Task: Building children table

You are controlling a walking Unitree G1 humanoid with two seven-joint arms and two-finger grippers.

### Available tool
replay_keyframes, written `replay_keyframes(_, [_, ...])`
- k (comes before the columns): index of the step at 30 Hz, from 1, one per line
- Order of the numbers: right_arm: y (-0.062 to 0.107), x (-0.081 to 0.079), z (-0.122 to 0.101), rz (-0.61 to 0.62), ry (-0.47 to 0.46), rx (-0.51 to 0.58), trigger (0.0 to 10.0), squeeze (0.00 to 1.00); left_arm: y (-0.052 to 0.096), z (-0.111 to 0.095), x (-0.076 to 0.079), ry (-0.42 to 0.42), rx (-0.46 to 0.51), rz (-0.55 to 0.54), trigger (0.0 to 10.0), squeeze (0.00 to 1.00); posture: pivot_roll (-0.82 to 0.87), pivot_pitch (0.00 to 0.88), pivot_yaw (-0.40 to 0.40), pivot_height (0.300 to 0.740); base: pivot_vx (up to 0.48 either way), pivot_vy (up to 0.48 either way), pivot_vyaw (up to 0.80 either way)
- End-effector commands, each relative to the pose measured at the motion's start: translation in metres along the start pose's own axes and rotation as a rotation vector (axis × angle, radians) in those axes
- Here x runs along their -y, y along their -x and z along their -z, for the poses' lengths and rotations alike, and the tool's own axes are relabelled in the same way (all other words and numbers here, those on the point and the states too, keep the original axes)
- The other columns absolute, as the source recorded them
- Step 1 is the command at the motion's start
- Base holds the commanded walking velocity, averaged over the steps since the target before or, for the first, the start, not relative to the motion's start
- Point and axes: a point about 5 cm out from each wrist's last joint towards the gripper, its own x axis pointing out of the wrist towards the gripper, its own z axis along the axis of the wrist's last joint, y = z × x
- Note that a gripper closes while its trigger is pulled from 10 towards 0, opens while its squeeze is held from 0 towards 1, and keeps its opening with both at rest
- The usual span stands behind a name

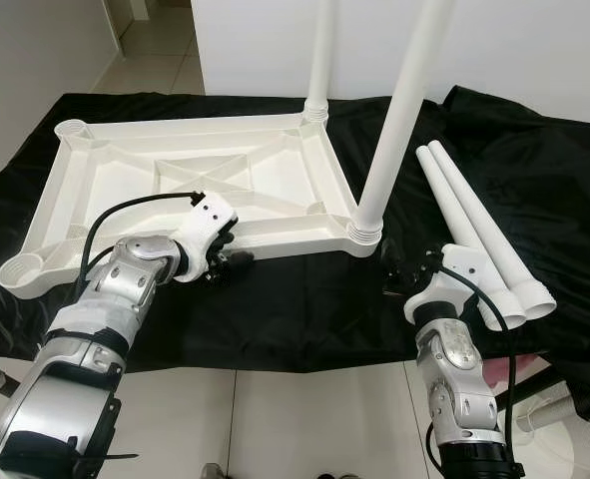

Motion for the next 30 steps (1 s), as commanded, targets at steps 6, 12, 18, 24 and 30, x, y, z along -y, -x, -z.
replay_keyframes(6, [-0.004,0.001,0.000,-0.004,0.010,0.001,10.0,0.00,-0.006,0.008,-0.005,0.004,-0.090,-0.070,10.0,0.00,-0.03,0.052,0.007,0.740,0.000,0.000,0.00])
replay_keyframes(12, [-0.005,-0.001,0.000,-0.007,0.009,0.004,10.0,0.00,-0.007,0.008,-0.013,0.044,-0.112,-0.139,10.0,0.00,-0.03,0.048,0.011,0.740,0.000,0.000,0.00])
replay_keyframes(18, [-0.006,-0.002,0.000,-0.008,0.008,0.008,10.0,0.00,-0.006,0.010,-0.021,0.086,-0.144,-0.203,10.0,0.00,-0.04,0.042,0.019,0.740,0.000,0.000,0.00])
replay_keyframes(24, [-0.004,-0.001,0.001,-0.004,0.010,0.006,10.0,0.00,-0.006,0.005,-0.023,0.089,-0.111,-0.211,0.0,0.00,-0.05,0.044,0.022,0.740,0.000,0.000,0.00])
replay_keyframes(30, [-0.002,-0.002,0.002,-0.001,0.009,0.003,10.0,0.00,-0.007,0.002,-0.023,0.075,-0.100,-0.216,0.0,0.00,-0.05,0.048,0.026,0.740,0.000,0.000,0.00])
